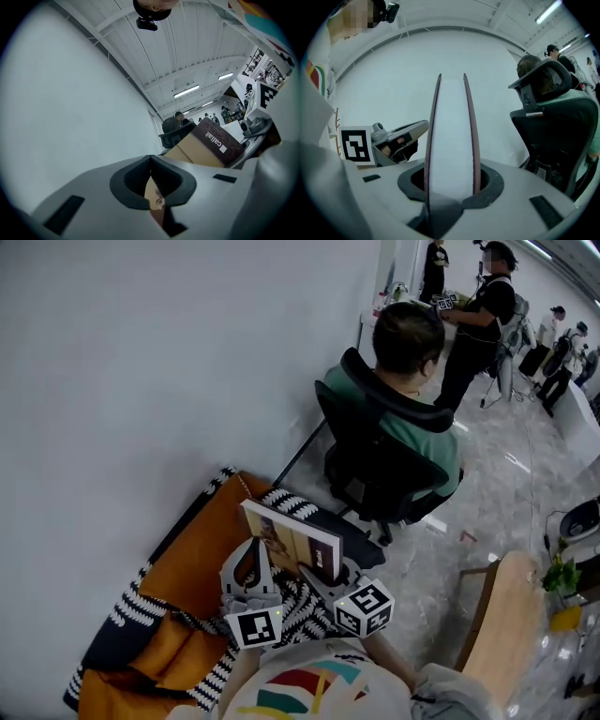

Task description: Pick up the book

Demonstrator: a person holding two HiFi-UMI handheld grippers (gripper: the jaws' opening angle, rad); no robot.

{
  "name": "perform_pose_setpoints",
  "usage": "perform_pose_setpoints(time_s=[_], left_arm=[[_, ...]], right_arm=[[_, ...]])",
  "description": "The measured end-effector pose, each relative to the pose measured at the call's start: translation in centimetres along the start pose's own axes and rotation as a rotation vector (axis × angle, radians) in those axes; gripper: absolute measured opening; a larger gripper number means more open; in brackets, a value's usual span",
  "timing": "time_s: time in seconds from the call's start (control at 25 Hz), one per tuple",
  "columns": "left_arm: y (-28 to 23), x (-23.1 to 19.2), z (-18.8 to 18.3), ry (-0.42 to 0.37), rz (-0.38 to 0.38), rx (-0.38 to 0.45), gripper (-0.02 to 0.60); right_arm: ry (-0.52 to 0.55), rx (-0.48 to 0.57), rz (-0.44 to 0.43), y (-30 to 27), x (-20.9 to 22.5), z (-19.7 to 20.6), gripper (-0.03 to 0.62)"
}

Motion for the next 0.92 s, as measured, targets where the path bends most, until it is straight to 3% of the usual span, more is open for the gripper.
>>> perform_pose_setpoints(time_s=[0.92], left_arm=[[-0.34, -0.93, 0.20, -0.016, -0.025, -0.010, 0.006]], right_arm=[[-0.015, -0.002, 0.008, -0.23, 0.39, 0.48, 0.155]])
Point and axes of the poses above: the fingertips, and each gripper's own axes: y backward along the fingers, x to its right, z out of its underside, the point moved 4 cm from there along y, backward along the fingers, and after that the axes turned 7 degrees about z, right-handed, at the moved point
